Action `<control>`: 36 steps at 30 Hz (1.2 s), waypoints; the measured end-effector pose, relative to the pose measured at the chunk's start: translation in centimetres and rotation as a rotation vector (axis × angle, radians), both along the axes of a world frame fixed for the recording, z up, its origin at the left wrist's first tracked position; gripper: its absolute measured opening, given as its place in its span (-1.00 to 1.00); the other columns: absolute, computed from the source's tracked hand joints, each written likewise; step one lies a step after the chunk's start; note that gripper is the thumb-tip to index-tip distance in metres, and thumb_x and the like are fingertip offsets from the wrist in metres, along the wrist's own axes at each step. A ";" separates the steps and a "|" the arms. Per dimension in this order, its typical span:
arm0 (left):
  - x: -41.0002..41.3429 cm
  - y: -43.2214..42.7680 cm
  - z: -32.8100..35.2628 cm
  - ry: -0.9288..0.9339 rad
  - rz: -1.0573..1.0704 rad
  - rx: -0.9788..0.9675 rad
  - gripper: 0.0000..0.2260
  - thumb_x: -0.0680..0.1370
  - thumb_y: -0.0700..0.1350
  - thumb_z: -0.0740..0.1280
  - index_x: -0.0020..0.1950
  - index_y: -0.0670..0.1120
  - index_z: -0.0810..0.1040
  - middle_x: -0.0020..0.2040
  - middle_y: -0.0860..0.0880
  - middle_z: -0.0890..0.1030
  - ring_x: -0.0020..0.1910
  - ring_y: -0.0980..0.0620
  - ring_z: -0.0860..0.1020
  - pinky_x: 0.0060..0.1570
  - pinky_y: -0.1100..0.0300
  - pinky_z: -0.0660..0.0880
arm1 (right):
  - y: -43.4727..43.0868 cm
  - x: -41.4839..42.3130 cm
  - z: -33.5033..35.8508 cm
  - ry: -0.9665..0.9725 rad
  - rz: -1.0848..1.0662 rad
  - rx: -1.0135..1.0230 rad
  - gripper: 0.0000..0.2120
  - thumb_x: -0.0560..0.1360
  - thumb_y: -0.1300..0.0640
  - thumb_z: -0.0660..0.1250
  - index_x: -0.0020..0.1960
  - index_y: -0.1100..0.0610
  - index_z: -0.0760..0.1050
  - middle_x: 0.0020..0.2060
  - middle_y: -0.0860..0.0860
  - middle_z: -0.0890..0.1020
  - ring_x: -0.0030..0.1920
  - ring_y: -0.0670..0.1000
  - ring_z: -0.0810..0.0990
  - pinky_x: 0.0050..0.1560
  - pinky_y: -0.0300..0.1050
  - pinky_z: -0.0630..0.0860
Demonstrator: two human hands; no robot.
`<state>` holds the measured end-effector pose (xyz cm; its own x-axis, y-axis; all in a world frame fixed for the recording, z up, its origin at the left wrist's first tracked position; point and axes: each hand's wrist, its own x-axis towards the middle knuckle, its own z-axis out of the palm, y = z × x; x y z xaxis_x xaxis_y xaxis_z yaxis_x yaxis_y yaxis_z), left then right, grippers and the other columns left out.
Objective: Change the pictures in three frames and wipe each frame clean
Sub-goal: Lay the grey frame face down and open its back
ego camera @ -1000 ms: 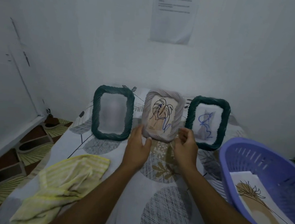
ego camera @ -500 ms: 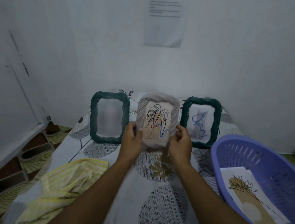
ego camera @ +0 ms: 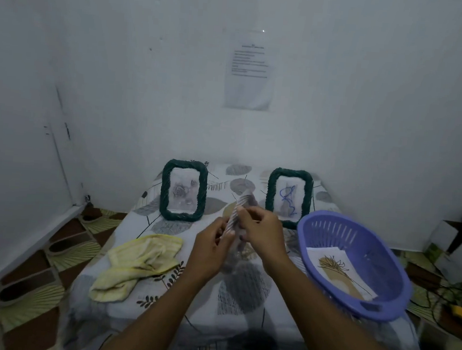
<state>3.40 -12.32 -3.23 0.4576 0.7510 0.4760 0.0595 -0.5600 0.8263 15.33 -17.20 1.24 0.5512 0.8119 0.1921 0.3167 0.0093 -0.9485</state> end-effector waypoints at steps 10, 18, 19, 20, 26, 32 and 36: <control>-1.6 0.4 0.4 0.083 0.067 -0.132 -0.80 0.62 -0.05 0.24 0.24 -0.01 0.46 0.26 0.04 0.52 0.29 0.05 0.46 0.17 0.17 0.41 | -1.8 3.0 0.5 0.295 -0.005 -0.060 -0.86 0.56 0.23 0.30 0.05 0.17 0.62 -0.19 0.06 0.69 -0.19 0.07 0.66 -0.21 -0.01 0.65; -1.9 2.5 -1.0 0.156 0.029 -0.422 -0.23 0.39 0.09 0.51 0.48 0.04 0.18 0.31 -0.01 0.45 0.18 0.02 0.52 0.15 -0.01 0.53 | -0.8 5.0 -3.1 0.444 0.000 -0.111 -0.68 0.59 0.14 0.28 0.32 0.18 0.49 0.08 0.13 0.65 0.03 0.18 0.63 -0.11 0.01 0.56; -1.8 2.5 -1.3 0.172 0.033 -0.386 -0.16 0.36 0.08 0.53 0.50 0.03 0.14 0.35 0.02 0.41 0.25 0.02 0.47 0.25 -0.03 0.47 | -0.6 5.1 -3.8 0.413 -0.010 -0.125 -0.67 0.59 0.13 0.29 0.34 0.14 0.48 0.09 0.09 0.65 0.08 0.20 0.62 -0.08 0.01 0.55; -1.7 2.5 -1.6 0.199 0.033 -0.350 -0.10 0.35 0.07 0.55 0.53 0.01 0.09 0.38 0.06 0.35 0.32 0.03 0.39 0.32 0.00 0.40 | -0.5 5.0 -4.6 0.376 -0.008 -0.130 -0.66 0.58 0.12 0.29 0.35 0.10 0.48 0.11 0.07 0.65 0.10 0.19 0.61 -0.05 0.00 0.55; -1.6 3.0 -3.8 0.273 -0.004 -0.283 -0.20 0.42 0.06 0.49 0.53 0.02 0.13 0.40 0.03 0.34 0.31 0.04 0.38 0.22 0.14 0.40 | -0.9 4.8 -7.8 0.217 -0.012 -0.138 -0.66 0.53 0.13 0.35 0.25 -0.15 0.47 0.14 0.04 0.60 0.13 0.06 0.57 0.16 0.14 0.55; -0.6 5.5 -6.4 0.427 0.126 0.015 -0.64 0.60 -0.11 0.26 0.39 -0.13 0.42 0.20 -0.12 0.53 0.03 0.03 0.48 0.09 0.14 0.45 | 0.0 6.2 -9.9 -0.246 -0.054 -0.257 -0.56 0.51 0.14 0.38 0.37 0.13 0.45 0.14 0.02 0.59 0.10 0.02 0.56 0.08 -0.14 0.48; -0.4 6.4 -8.7 0.539 0.164 0.140 -0.67 0.56 0.00 0.15 0.26 -0.04 0.53 0.10 -0.07 0.58 0.08 -0.07 0.46 0.07 0.04 0.42 | 0.4 7.0 -11.7 -0.457 -0.036 -0.324 -0.55 0.50 0.00 0.37 0.36 0.09 0.46 0.19 0.08 0.59 0.14 0.06 0.54 0.19 0.03 0.51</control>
<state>3.04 -5.93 -11.91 0.5460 0.7791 0.3079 0.5463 -0.6098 0.5742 22.36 -16.84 -10.45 0.4992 0.8513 0.1617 0.6910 -0.2785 -0.6670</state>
